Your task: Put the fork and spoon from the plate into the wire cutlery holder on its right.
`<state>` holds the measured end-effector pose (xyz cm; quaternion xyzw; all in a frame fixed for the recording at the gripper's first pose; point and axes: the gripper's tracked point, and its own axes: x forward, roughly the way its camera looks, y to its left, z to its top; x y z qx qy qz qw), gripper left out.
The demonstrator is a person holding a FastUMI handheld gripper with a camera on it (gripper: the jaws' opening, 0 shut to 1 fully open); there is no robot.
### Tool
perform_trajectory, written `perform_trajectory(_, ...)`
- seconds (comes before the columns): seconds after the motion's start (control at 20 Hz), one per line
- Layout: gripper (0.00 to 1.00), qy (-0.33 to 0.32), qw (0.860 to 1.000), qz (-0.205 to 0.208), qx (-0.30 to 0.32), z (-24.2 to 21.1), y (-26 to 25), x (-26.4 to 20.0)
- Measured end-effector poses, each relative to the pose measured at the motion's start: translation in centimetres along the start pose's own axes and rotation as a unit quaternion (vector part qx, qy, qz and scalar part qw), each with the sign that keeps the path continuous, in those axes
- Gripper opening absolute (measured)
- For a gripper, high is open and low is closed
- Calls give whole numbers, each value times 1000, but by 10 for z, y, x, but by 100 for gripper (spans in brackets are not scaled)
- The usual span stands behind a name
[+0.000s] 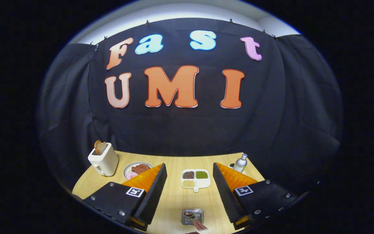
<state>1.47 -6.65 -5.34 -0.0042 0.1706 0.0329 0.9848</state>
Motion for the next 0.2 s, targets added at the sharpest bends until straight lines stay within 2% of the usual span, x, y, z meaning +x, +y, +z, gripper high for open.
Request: perform_trajectory(0.2, 88, -58, 998, -9, -14, 32, 2, -10)
